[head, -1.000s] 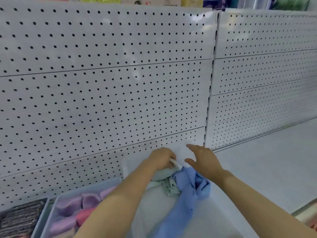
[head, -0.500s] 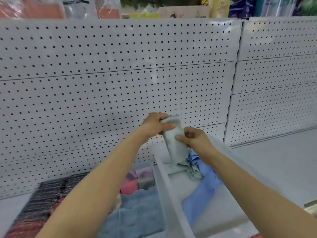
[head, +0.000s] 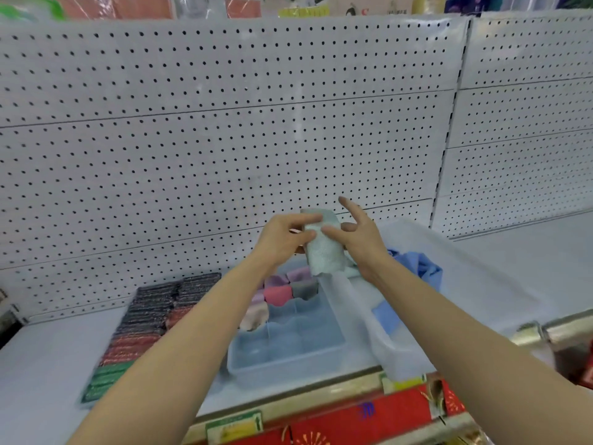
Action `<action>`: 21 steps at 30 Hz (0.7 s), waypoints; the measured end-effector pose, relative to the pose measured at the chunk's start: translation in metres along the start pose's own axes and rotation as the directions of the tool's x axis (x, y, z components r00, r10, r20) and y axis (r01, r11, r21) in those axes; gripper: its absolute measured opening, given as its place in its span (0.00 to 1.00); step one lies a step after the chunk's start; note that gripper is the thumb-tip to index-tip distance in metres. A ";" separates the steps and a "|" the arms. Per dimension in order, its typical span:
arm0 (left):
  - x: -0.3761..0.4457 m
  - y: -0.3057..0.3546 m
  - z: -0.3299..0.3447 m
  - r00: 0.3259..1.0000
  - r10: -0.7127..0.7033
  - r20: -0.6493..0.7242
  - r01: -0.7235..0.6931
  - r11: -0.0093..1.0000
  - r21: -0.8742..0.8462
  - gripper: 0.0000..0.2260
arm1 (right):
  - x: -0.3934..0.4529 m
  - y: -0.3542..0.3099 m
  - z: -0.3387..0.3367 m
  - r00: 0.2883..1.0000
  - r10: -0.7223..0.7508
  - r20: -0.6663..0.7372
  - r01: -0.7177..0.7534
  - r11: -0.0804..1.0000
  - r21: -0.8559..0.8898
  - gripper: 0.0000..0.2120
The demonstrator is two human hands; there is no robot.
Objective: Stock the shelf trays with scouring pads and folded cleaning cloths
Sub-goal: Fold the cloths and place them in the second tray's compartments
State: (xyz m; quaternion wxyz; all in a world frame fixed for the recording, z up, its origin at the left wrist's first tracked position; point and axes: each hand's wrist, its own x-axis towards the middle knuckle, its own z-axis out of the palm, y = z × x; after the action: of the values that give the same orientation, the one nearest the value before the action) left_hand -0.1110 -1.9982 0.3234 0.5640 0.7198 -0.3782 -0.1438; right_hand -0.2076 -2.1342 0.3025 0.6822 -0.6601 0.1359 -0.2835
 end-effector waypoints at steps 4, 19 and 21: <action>-0.011 -0.003 -0.013 1.000 -0.006 0.007 0.005 0.976 0.219 0.28 | -0.005 -0.006 0.005 0.989 -0.008 0.150 0.021 0.996 -0.088 0.29; -0.009 -0.033 -0.033 0.999 -0.032 0.028 0.009 0.800 0.600 0.06 | 0.013 0.020 0.028 0.967 -0.092 0.237 0.213 0.805 -0.553 0.10; -0.010 -0.040 -0.036 0.996 -0.091 0.013 0.067 0.810 0.582 0.06 | 0.017 0.027 0.033 0.958 -0.051 0.281 0.209 0.797 -0.567 0.11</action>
State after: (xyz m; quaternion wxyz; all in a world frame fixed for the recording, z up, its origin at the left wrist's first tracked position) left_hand -0.0796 -1.9627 0.2965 0.3031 0.8696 -0.3852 -0.0593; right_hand -0.1701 -2.1170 0.2822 0.4331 -0.8776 0.0839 -0.1876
